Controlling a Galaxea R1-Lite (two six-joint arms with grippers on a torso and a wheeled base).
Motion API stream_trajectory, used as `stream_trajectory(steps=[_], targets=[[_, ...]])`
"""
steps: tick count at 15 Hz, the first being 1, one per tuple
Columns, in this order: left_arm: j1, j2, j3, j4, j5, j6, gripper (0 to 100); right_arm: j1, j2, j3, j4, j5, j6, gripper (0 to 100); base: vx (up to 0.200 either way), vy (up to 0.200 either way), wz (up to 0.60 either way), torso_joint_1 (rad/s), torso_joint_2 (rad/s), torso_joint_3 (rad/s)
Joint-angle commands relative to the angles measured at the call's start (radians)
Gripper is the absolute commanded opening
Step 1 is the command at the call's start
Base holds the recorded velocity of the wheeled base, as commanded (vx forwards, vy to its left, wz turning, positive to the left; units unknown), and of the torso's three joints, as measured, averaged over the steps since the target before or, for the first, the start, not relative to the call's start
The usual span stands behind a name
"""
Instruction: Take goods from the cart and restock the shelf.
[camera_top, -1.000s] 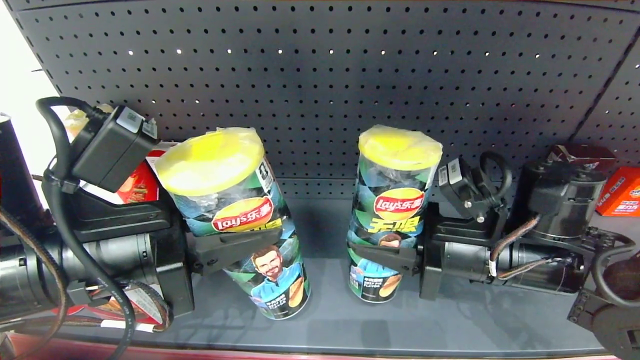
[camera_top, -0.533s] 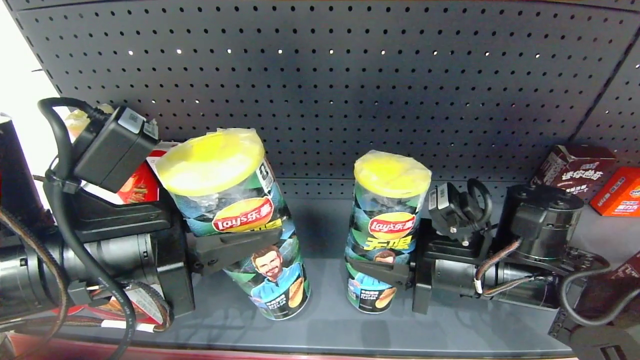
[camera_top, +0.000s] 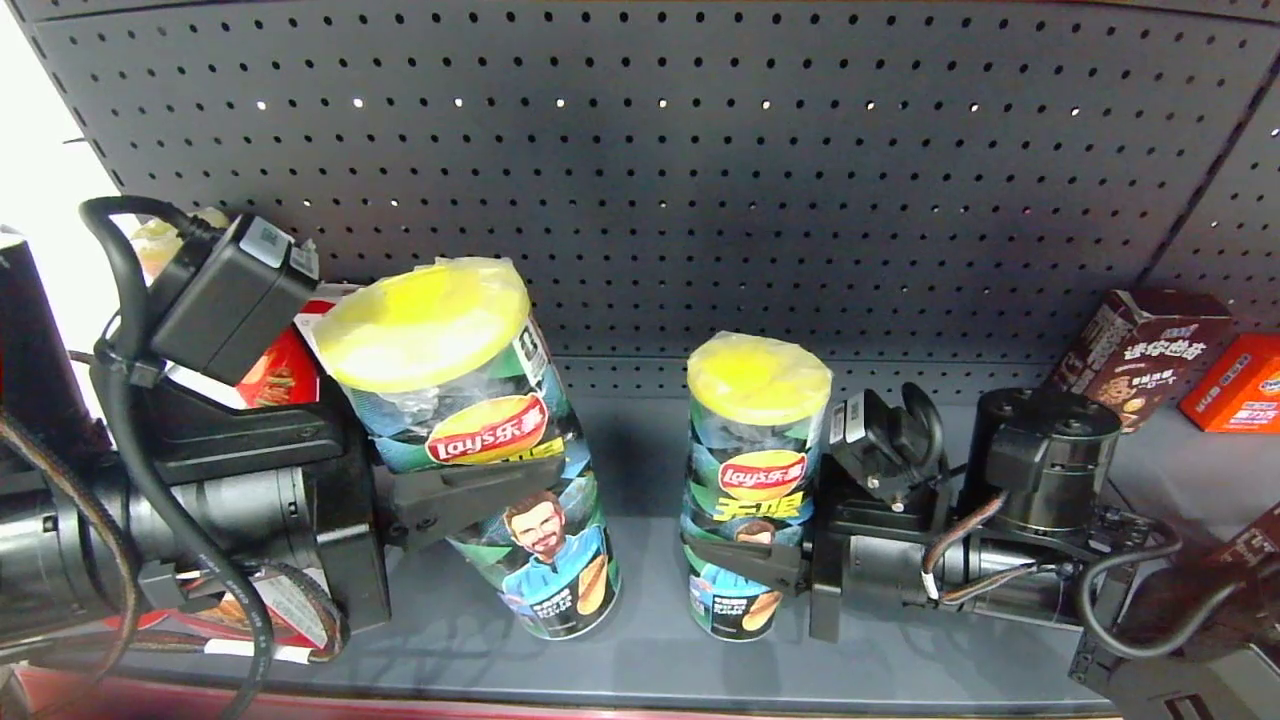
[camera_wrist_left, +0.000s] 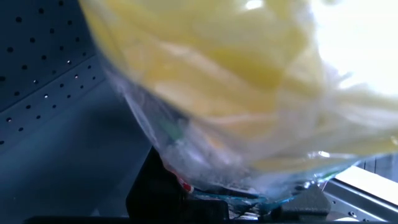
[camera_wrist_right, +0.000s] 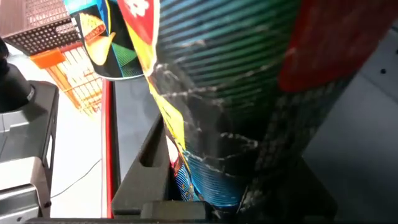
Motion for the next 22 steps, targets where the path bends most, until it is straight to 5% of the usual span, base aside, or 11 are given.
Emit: stream_trajectory(steps=[1,2,3,14,19,22], targets=[[0.000,0.001,0.003,-0.001,0.000,0.000,0,0.001,0.007,0.008,0.000,0.000,-0.002,0,0.000,0.000,0.00,0.000,0.00,0.000],[0.000,0.002,0.003,-0.001,0.000,0.000,0,0.003,0.006,0.013,-0.001,-0.003,-0.002,0,0.000,0.000,0.00,0.000,0.00,0.000],[0.000,0.002,0.003,-0.001,0.000,0.000,0,0.003,0.004,0.019,-0.013,-0.018,-0.003,100,0.000,0.000,0.00,0.000,0.00,0.000],[0.000,0.001,0.009,-0.002,0.001,0.000,0,-0.039,-0.401,0.249,-0.004,-0.075,-0.002,100,0.000,0.000,0.00,0.000,0.00,0.000],[0.002,0.001,0.016,-0.002,0.001,-0.001,0,-0.065,-0.661,0.327,0.114,-0.287,-0.002,100,0.000,0.000,0.00,0.000,0.00,0.000],[0.000,0.001,0.026,-0.007,-0.002,-0.001,0,-0.048,-0.899,0.376,0.318,-0.416,-0.002,100,0.000,0.000,0.00,0.000,0.00,0.000]])
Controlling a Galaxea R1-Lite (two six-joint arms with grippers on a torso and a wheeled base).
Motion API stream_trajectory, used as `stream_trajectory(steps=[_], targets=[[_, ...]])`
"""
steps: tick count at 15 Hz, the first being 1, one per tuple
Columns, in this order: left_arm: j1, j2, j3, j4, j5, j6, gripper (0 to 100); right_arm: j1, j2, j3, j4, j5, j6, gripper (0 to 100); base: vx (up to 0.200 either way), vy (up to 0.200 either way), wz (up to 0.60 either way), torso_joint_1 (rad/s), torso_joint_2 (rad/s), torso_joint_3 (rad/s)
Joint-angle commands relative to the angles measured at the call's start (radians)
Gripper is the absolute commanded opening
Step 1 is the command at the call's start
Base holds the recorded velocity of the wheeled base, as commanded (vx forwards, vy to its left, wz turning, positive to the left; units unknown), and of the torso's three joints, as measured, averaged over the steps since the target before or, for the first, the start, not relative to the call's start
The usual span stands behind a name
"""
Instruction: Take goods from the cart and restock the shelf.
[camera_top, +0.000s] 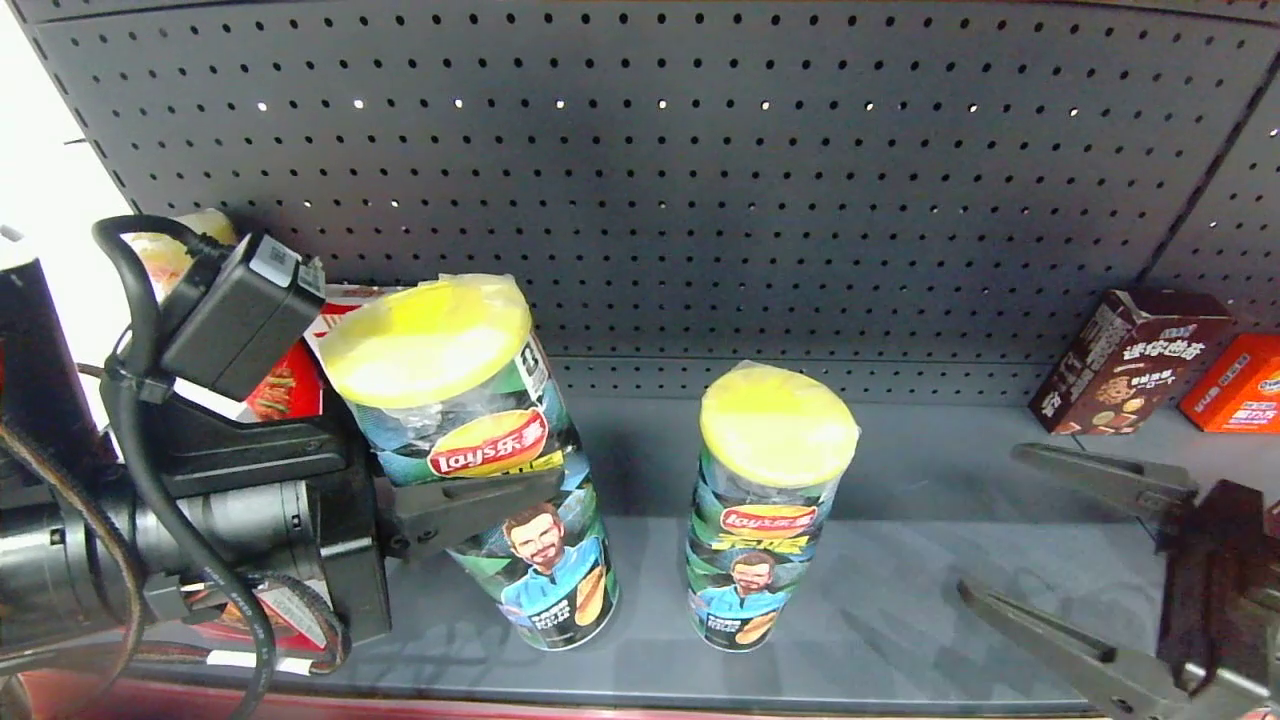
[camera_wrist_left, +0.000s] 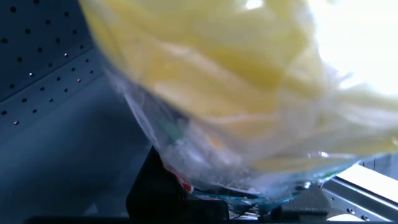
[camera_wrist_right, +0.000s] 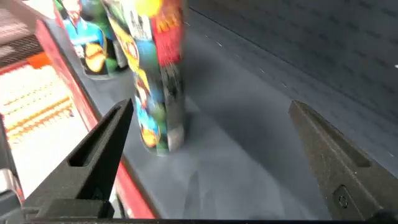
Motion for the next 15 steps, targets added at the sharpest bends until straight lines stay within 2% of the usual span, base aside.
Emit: stream_trajectory(steps=[1,4,5,7,9,11,12,14,15], targets=[[-0.001,0.001,0.006,-0.001,-0.001,0.000,0,0.019,-0.246,0.054,0.138,-0.091,0.000,100,0.000,0.000,0.00,0.000,0.00,0.000],[0.006,-0.002,0.011,0.000,-0.001,0.000,0,0.016,-0.552,0.103,0.440,-0.124,0.003,100,0.000,0.000,0.00,0.000,0.00,0.000],[0.009,-0.001,0.012,-0.001,-0.003,-0.002,0,0.003,-0.684,0.118,0.590,-0.126,0.006,100,0.000,0.000,0.00,0.000,0.00,0.000],[0.007,-0.001,0.015,-0.001,-0.003,0.000,0,-0.046,-0.850,0.140,0.756,-0.126,0.037,100,0.000,0.000,0.00,0.000,0.00,0.000],[0.004,-0.002,0.017,-0.003,-0.001,0.000,0,-0.141,-0.945,0.174,0.830,-0.127,0.096,100,0.000,0.000,0.00,0.000,0.00,0.000],[0.001,-0.004,0.018,-0.001,-0.003,0.000,0,-0.280,-1.054,0.258,0.839,-0.126,0.104,100,0.000,0.000,0.00,0.000,0.00,0.000],[0.001,-0.005,0.018,-0.001,-0.003,0.000,0,-0.319,-1.083,0.270,0.834,-0.129,0.119,100,0.000,0.000,0.00,0.000,0.00,0.000],[0.001,-0.008,0.018,-0.001,-0.004,0.000,0,-0.309,-1.083,0.272,0.830,-0.187,0.145,100,0.000,0.000,0.00,0.000,0.00,0.000],[-0.001,-0.015,0.020,0.002,-0.004,0.000,0,-0.309,-1.083,0.275,0.825,-0.250,0.095,100,0.000,0.000,0.00,0.000,0.00,0.000]])
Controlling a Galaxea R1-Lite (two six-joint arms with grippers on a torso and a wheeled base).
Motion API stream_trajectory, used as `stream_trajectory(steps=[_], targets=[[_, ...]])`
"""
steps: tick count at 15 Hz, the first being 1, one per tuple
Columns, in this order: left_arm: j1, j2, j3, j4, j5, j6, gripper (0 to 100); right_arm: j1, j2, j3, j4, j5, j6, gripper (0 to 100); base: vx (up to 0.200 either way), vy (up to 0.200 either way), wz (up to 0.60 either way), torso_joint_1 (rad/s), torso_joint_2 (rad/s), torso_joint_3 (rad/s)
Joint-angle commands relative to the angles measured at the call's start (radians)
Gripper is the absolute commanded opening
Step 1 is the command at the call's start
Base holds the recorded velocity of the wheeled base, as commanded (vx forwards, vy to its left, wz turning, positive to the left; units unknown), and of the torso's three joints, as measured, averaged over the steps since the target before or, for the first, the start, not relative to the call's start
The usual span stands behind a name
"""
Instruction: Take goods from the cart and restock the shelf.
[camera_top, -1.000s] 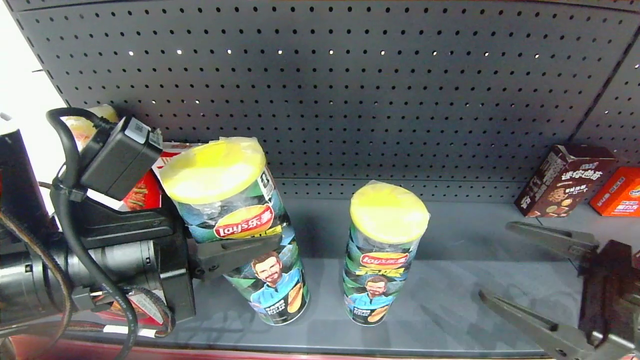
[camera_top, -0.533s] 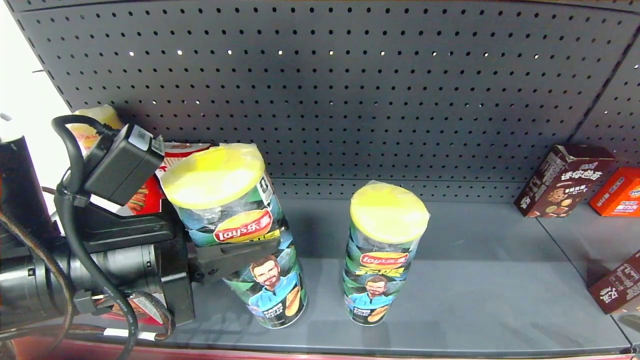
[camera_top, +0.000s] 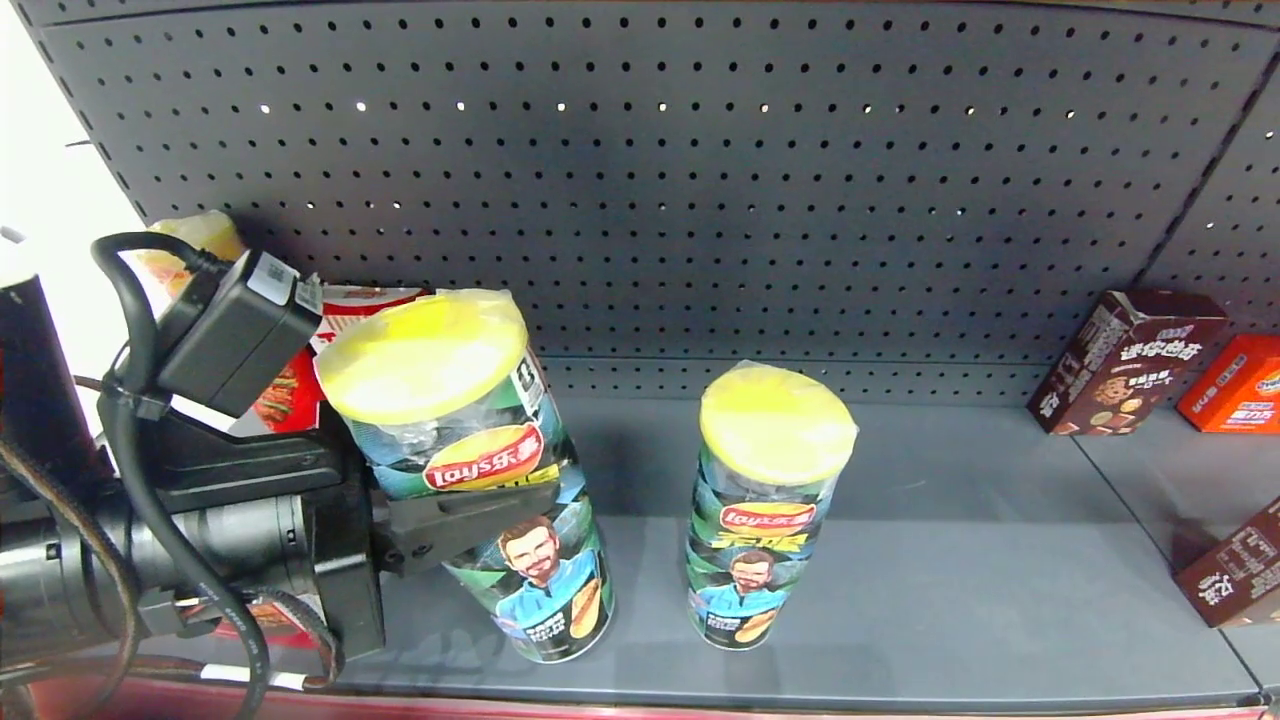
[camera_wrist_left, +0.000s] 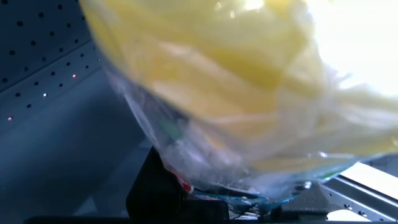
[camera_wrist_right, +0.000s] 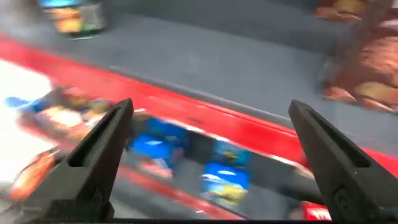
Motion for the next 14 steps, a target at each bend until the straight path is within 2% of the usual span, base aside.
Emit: stream_trajectory(steps=[1,5,7,8,9,10,12,13,14], targets=[[-0.001,-0.006,-0.001,0.001,0.000,0.000,0,-0.010,-0.041,0.013,-0.008,-0.032,-0.029,100,0.000,0.000,0.00,0.000,0.00,0.000],[-0.001,-0.017,-0.001,-0.001,0.000,0.000,0,-0.010,-0.041,0.039,-0.082,-0.032,-0.043,100,0.000,0.000,0.00,0.000,0.00,0.000],[-0.001,-0.023,-0.001,0.002,-0.002,0.000,0,-0.008,-0.041,0.039,-0.082,-0.086,-0.008,100,0.000,0.000,0.00,0.000,0.00,0.000],[-0.001,-0.023,0.001,0.002,-0.002,0.000,0,-0.007,-0.041,0.039,-0.082,-0.029,-0.026,100,0.000,0.000,0.00,0.000,0.00,0.000],[-0.001,-0.021,-0.001,0.002,-0.003,0.000,0,-0.007,-0.041,0.039,-0.079,0.124,-0.063,100,0.000,0.000,0.00,0.000,0.00,0.000],[-0.001,-0.021,-0.001,0.001,-0.003,0.000,0,-0.007,-0.041,0.039,-0.077,0.186,-0.065,100,0.000,0.000,0.00,0.000,0.00,0.000],[-0.001,-0.023,-0.001,0.001,-0.003,0.000,0,-0.013,-0.041,0.032,-0.054,0.123,-0.028,100,0.000,0.000,0.00,0.000,0.00,0.000],[-0.001,-0.023,-0.002,-0.001,-0.003,0.000,0,-0.013,-0.041,0.033,-0.016,-0.060,0.061,100,0.000,0.000,0.00,0.000,0.00,0.000],[0.002,-0.027,-0.001,-0.001,-0.003,0.000,0,-0.011,-0.041,0.033,-0.011,-0.080,0.093,100,0.000,0.000,0.00,0.000,0.00,0.000]])
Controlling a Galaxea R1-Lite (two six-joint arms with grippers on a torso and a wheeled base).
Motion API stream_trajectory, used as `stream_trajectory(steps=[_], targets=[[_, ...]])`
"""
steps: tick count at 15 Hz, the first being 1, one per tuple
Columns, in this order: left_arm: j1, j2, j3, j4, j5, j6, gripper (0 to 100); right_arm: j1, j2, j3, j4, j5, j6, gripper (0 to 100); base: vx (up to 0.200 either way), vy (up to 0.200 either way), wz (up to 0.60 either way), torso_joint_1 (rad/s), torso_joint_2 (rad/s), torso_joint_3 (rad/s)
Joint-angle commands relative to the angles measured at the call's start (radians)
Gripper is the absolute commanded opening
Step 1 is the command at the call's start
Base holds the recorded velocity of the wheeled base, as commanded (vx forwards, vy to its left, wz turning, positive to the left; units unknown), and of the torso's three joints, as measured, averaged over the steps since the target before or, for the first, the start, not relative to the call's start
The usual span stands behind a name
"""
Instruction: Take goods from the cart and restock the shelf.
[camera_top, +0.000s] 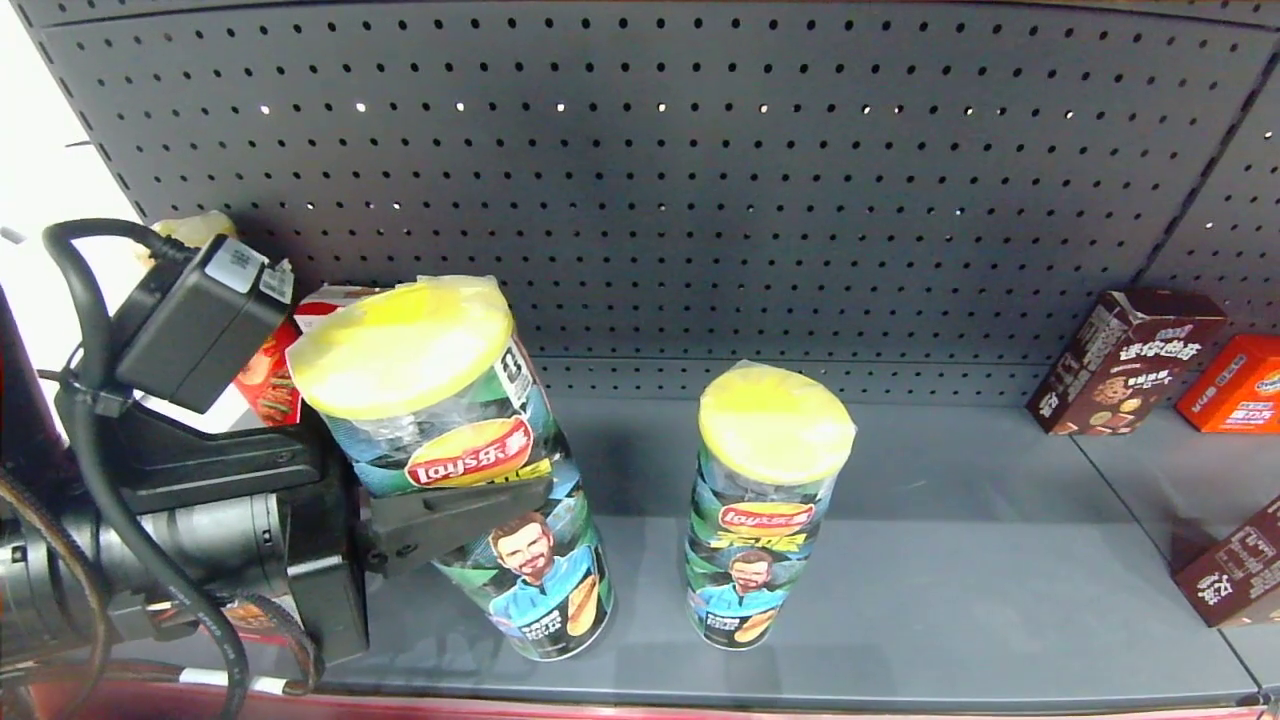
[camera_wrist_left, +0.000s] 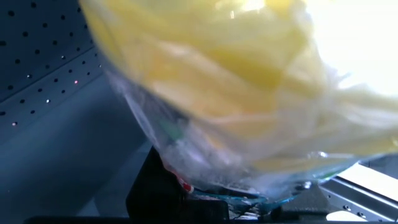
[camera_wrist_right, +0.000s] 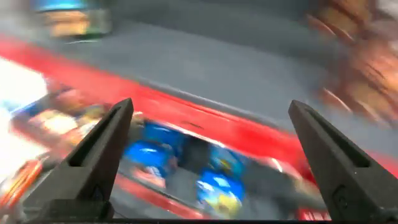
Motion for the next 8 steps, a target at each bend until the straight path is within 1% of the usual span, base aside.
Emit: stream_trajectory(steps=[1,2,4,6,7,8], targets=[[0.000,-0.008,0.001,0.001,0.000,0.000,0,0.002,0.002,0.004,0.019,-0.007,0.017,100,0.000,0.000,0.00,0.000,0.00,0.000],[-0.002,-0.009,0.004,0.004,0.001,0.000,0,0.002,0.002,0.004,0.017,0.010,0.013,100,0.000,0.000,0.00,0.000,0.00,0.000],[-0.002,-0.016,0.026,-0.001,-0.002,0.000,0,-0.003,0.002,0.002,0.020,0.001,0.025,100,0.000,0.000,0.00,0.000,0.00,0.000],[-0.002,-0.019,0.033,-0.003,-0.003,0.000,0,-0.018,0.048,0.002,0.020,0.001,0.025,100,0.000,0.000,0.00,0.000,0.00,0.000],[-0.003,-0.019,0.033,-0.003,-0.003,0.000,0,-0.050,0.094,0.002,0.020,0.001,0.025,100,0.000,0.000,0.00,0.000,0.00,0.000],[-0.006,-0.019,0.035,-0.003,-0.003,0.001,0,-0.179,0.143,0.002,0.019,0.002,0.024,100,0.000,0.000,0.00,0.000,0.00,0.000]])
